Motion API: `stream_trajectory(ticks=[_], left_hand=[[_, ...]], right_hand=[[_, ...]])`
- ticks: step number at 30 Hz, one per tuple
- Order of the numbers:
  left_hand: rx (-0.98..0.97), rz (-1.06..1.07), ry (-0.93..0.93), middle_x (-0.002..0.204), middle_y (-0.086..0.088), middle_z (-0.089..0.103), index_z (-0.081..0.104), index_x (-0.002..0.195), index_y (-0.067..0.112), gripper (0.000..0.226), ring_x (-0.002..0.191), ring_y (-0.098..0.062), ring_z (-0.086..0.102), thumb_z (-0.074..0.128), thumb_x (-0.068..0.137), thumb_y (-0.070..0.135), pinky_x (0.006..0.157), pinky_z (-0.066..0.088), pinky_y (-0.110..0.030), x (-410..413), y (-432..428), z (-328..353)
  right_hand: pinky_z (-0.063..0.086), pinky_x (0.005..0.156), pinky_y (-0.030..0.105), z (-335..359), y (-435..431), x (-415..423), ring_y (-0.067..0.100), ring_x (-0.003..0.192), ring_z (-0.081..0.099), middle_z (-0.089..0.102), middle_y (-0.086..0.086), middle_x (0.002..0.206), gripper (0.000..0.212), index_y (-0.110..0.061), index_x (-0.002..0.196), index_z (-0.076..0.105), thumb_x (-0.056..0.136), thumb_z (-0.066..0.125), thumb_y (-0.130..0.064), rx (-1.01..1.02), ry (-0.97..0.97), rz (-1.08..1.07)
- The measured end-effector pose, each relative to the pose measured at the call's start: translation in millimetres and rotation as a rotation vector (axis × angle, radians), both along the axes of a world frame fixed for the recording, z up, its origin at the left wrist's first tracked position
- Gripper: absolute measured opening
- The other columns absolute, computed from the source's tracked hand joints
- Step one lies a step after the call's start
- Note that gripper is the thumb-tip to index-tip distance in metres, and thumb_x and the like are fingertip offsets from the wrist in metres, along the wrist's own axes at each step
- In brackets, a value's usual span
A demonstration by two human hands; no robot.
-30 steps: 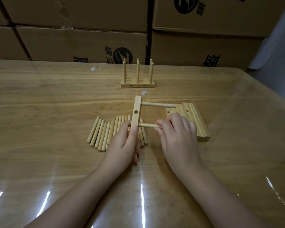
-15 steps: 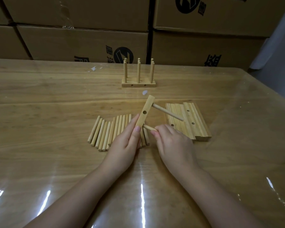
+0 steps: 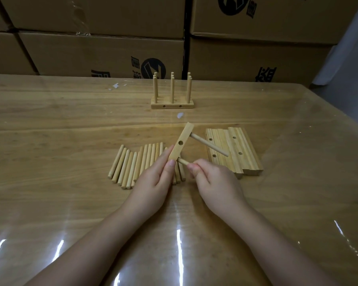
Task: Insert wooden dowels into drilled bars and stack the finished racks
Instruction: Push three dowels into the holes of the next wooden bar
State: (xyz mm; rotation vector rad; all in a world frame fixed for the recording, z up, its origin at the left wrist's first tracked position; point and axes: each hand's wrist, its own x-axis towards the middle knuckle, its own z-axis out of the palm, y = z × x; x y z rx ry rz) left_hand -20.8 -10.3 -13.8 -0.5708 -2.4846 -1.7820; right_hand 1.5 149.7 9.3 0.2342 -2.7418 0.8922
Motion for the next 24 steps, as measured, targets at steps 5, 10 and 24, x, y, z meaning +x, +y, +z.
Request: stream_trajectory(ticks=[5,10,24], left_hand=[[-0.084,0.006,0.013,0.12,0.019,0.061,0.041,0.139,0.04,0.049,0.11,0.001,0.055,0.035,0.091,0.049,0.088,0.037,-0.006,1,-1,1],[-0.15,-0.001,0.049,0.102,0.026,0.058,0.038,0.142,0.035,0.051,0.097,0.02,0.051,0.033,0.093,0.05,0.082,0.035,0.0,2,-2,3],[-0.206,-0.017,0.082,0.115,0.019,0.061,0.035,0.143,0.033,0.049,0.105,0.012,0.053,0.033,0.096,0.048,0.088,0.038,-0.008,-1,-2,2]], right_hand=[[0.033,0.046,0.021,2,2,0,0.004,0.047,0.045,0.049,-0.008,0.05,0.032,-0.026,0.069,0.056,0.094,0.043,-0.04,-0.188,-0.157,-0.011],[0.032,0.051,0.024,6,5,0,0.002,0.044,0.037,0.039,-0.012,0.045,0.039,-0.025,0.059,0.052,0.095,0.044,-0.039,-0.419,-0.35,0.003],[0.033,0.048,0.013,11,7,-3,0.0,0.044,0.04,0.043,-0.014,0.049,0.037,-0.024,0.066,0.062,0.095,0.046,-0.04,-0.609,-0.557,0.014]])
